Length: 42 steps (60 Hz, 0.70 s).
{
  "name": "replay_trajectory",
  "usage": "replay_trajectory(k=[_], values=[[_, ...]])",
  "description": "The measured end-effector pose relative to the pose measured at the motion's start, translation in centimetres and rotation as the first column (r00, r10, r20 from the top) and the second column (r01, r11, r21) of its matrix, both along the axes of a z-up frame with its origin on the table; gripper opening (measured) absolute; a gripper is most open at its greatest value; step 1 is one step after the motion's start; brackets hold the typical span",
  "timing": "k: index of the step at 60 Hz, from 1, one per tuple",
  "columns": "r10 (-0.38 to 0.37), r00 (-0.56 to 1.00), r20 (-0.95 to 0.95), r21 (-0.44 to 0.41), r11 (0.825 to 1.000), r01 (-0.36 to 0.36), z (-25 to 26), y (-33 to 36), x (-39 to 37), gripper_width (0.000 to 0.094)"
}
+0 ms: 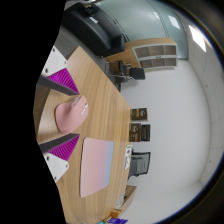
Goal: Arrange mouse
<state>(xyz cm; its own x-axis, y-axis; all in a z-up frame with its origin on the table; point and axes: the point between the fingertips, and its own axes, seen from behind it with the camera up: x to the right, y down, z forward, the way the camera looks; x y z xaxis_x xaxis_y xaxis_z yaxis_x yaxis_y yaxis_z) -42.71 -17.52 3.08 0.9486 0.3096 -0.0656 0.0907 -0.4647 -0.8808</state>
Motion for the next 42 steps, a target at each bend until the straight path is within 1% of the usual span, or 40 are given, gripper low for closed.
replay_trajectory(k=[15, 20, 26, 31, 38, 40, 42], values=[[0.063, 0.997, -0.037, -0.023, 0.998, -0.064, -1.5, 3.6, -0.4, 0.0812], [0.040, 0.998, -0.048, -0.025, 0.999, -0.041, -1.6, 5.0, -0.1, 0.0810], [0.009, 0.997, -0.071, -0.052, 0.999, -0.013, -2.2, 6.4, 0.1, 0.0804], [-0.005, 0.997, -0.076, -0.058, 0.998, 0.001, -2.4, 7.3, 0.2, 0.0780], [-0.010, 0.997, -0.083, -0.065, 0.998, 0.005, -2.9, 7.8, 0.1, 0.0717], [-0.008, 0.996, -0.086, -0.067, 0.998, 0.002, -3.0, 7.9, 0.0, 0.0673], [-0.004, 0.996, -0.086, -0.065, 0.998, -0.001, -3.1, 8.1, -0.2, 0.0605]])
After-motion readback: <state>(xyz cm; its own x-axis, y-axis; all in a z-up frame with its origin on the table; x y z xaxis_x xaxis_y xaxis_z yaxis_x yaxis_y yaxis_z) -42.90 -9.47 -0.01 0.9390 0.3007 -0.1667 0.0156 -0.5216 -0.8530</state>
